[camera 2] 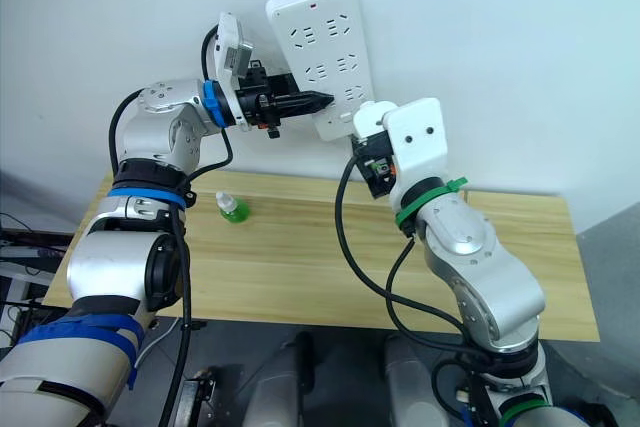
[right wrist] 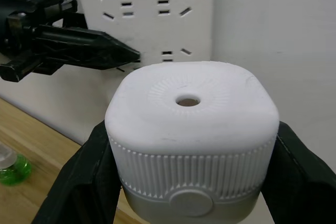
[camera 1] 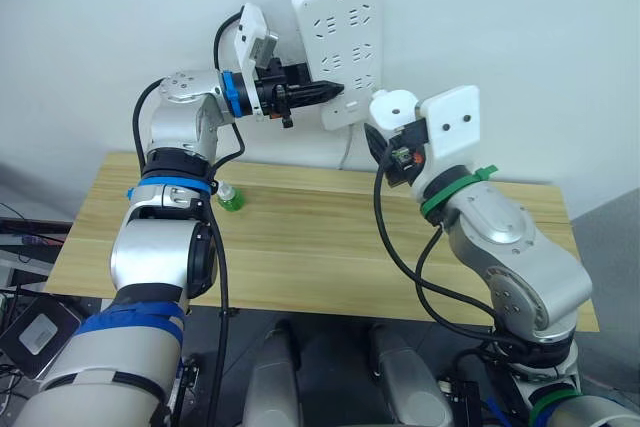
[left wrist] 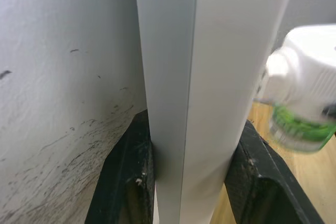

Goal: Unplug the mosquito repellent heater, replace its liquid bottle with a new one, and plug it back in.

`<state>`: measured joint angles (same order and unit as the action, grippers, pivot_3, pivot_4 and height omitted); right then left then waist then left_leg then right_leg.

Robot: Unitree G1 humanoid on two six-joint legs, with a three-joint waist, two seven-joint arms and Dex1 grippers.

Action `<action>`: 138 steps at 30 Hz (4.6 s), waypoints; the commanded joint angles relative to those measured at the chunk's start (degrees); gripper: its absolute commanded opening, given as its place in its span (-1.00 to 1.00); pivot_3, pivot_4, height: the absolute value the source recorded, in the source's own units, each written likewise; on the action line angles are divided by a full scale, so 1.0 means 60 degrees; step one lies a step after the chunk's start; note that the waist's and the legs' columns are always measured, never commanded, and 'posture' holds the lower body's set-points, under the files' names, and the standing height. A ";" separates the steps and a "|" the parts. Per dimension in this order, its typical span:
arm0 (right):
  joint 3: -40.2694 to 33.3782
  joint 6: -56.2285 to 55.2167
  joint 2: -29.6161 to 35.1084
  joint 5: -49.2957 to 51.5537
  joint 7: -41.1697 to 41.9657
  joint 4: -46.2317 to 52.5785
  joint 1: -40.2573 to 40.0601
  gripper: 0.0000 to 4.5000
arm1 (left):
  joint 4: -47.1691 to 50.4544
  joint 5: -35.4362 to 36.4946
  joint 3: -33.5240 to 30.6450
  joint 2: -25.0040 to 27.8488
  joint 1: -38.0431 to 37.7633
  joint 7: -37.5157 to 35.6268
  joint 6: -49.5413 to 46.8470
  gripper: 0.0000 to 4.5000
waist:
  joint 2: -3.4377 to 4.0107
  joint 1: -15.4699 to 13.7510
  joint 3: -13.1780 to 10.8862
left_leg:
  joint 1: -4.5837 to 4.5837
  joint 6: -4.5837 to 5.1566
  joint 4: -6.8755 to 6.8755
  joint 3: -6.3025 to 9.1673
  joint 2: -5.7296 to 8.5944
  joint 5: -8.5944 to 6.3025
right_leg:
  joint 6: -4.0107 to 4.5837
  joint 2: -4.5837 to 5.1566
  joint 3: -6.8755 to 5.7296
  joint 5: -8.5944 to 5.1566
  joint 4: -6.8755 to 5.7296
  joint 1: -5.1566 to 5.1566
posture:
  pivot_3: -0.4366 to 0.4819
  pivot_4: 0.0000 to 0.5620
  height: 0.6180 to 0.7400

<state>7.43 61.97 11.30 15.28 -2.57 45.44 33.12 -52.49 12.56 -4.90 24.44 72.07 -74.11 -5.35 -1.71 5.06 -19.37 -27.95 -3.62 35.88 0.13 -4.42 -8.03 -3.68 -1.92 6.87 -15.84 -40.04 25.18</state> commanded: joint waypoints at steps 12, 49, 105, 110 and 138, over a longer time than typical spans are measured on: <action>-0.2943 -0.1478 -0.0926 0.1084 0.0886 -0.0313 -0.2030 0.35 | 0.4373 0.0415 -0.0274 0.0798 -0.3533 0.1839 -0.1766 0.99 | 0.0013 0.0010 0.0025 | -0.0005 -0.0008 -0.0056 -0.0007 -0.0004 0.0019 | 0.0052 0.0003 -0.0002 0.0031 -0.0003 0.0023 | -0.35 0.04 1.00; -0.4370 -0.3790 -0.1407 1.2452 -0.4528 -0.2259 -0.1934 0.35 | 0.8264 0.0632 0.2496 -0.3565 -0.6147 0.5077 -0.0093 0.99 | 0.0008 0.0187 0.0102 | 0.0018 -0.0028 -0.0120 -0.0007 0.0010 0.0072 | 0.0062 0.0005 -0.0014 0.0041 0.0009 -0.0011 | -0.33 0.03 1.00; -0.0883 0.3948 0.6532 1.6285 0.2574 -1.0804 0.1645 1.00 | 0.8469 0.0473 0.3181 -0.1117 -0.6904 0.1797 0.1727 0.04 | 0.0010 -0.0186 0.0106 | 0.0024 -0.0015 -0.0105 -0.0015 0.0012 0.0078 | 0.0064 0.0011 -0.0010 0.0043 0.0008 -0.0018 | -0.13 -0.03 1.00; -0.0945 0.3973 0.6596 1.6081 0.2684 -1.0581 0.1521 0.73 | 0.8458 0.0498 0.3180 -0.1124 -0.6883 0.1796 0.1702 0.04 | 0.0011 -0.0192 0.0106 | 0.0024 -0.0015 -0.0105 -0.0015 0.0012 0.0078 | 0.0064 0.0011 -0.0011 0.0043 0.0007 -0.0018 | -0.13 -0.04 1.00; -0.1708 0.4763 0.6271 1.2641 0.5663 -0.9543 0.1696 0.33 | 0.6401 0.9019 -0.1045 -0.1708 -0.4857 0.5316 -1.3106 0.98 | 0.0012 -0.0167 0.0108 | 0.0009 -0.0011 0.0004 0.0099 0.0009 0.0074 | 0.0061 0.0002 -0.0114 0.0041 -0.0060 -0.0062 | -0.16 0.03 1.00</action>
<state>-0.07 90.37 48.62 91.17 29.80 -12.58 42.71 -16.04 65.61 -9.91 13.53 42.36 -42.63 -83.53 -1.63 4.06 -18.72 -27.90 -3.68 35.92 0.76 -4.36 -7.58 -3.31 -1.91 6.16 -15.60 -40.39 24.76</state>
